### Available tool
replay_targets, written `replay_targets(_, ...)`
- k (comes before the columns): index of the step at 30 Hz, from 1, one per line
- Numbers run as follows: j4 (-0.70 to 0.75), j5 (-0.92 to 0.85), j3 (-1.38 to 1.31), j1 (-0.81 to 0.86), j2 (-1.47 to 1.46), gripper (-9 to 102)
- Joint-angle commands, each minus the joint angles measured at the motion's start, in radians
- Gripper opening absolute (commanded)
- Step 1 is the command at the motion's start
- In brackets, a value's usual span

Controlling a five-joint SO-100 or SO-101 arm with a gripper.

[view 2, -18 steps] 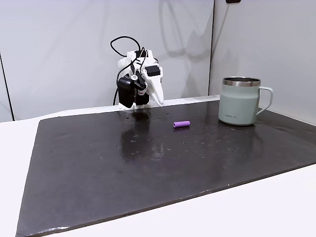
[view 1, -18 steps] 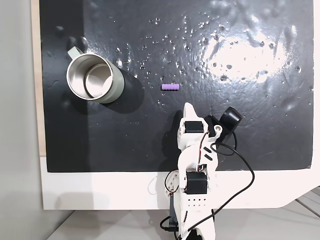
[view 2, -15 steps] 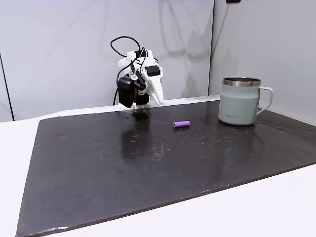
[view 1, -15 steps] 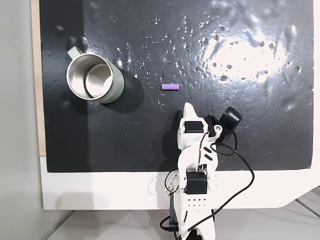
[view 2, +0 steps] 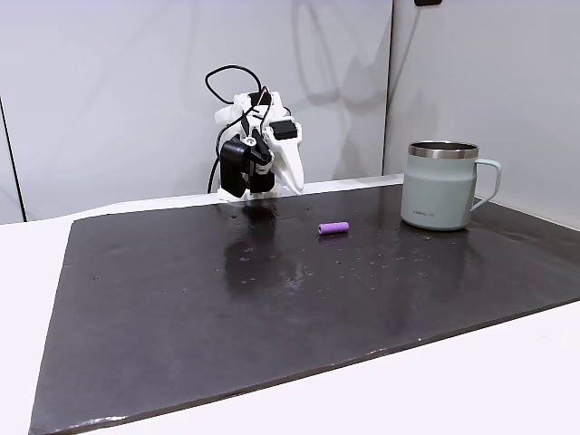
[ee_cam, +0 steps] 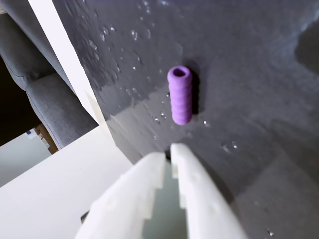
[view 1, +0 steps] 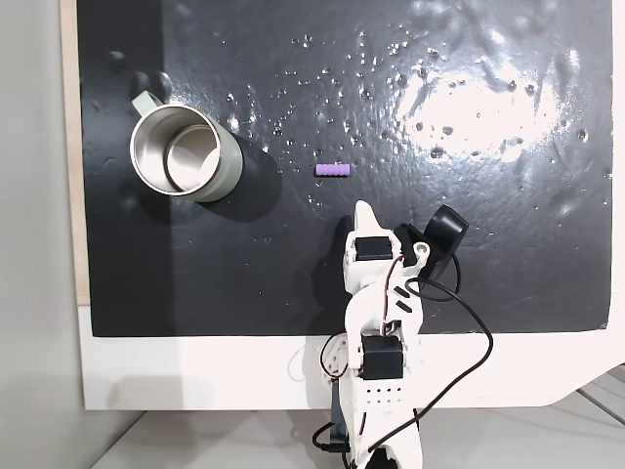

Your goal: Grasp a pengrip and put it in the cup.

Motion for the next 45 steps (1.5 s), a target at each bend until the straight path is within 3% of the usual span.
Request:
replay_targets(1,0.031,-0.040,-0.138,-0.002,0.011,0)
replay_targets(14,0.138,-0.032,-0.756,-0.058,-0.541,0)
replay_targets(21,0.322,0.161,-1.058,-0.121,-0.867,1)
replay_targets(32,0.558,0.433,-1.322,-0.187,-1.239,11)
replay_targets(37,0.537,0.512,-1.335,-0.187,-1.315,22)
replay_targets(45,0.497,0.555,-1.370,-0.189,-1.497,27)
